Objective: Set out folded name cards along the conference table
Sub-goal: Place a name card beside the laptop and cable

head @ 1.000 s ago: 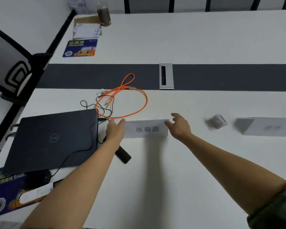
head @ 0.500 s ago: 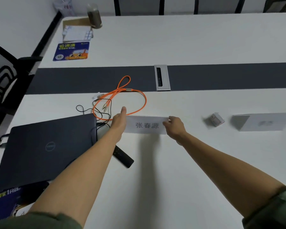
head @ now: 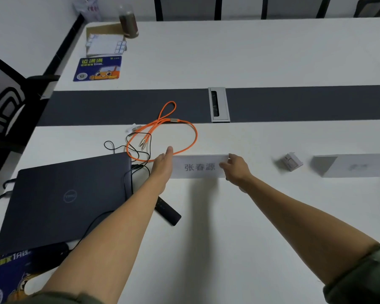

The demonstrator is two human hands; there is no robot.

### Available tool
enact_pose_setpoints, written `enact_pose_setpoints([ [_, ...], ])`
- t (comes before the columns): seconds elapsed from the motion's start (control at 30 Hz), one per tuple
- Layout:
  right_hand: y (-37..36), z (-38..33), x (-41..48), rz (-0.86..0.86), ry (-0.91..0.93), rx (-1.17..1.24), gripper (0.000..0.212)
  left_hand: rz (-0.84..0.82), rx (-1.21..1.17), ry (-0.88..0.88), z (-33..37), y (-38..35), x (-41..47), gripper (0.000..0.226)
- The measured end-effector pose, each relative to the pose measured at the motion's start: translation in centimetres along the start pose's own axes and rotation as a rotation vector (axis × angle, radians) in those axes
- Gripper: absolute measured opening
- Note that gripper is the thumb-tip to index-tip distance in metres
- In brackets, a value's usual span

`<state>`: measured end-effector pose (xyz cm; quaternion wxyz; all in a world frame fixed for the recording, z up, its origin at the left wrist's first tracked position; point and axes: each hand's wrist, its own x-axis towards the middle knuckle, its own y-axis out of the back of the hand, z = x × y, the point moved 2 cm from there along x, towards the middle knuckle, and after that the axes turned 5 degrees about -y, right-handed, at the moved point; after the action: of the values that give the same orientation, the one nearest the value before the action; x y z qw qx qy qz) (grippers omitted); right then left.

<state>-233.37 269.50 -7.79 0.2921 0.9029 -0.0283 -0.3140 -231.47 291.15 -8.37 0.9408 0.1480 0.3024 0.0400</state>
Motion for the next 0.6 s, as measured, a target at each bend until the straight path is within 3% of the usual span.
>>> enact_pose_setpoints([
  [0.13,0.19,-0.09,-0.65,0.102,-0.01,-0.131,0.055,0.054,0.007,-0.035,-0.23,0.5,0.01,0.067],
  [0.37,0.01,-0.67,-1.15,0.174,0.085,-0.225,0.038,-0.015,0.041,-0.059,-0.27,0.57,-0.62,0.061],
  [0.6,0.36,-0.51,-0.82,0.142,0.107,-0.262,0.041,-0.055,0.059,-0.029,-0.12,0.82,-0.77,0.061],
])
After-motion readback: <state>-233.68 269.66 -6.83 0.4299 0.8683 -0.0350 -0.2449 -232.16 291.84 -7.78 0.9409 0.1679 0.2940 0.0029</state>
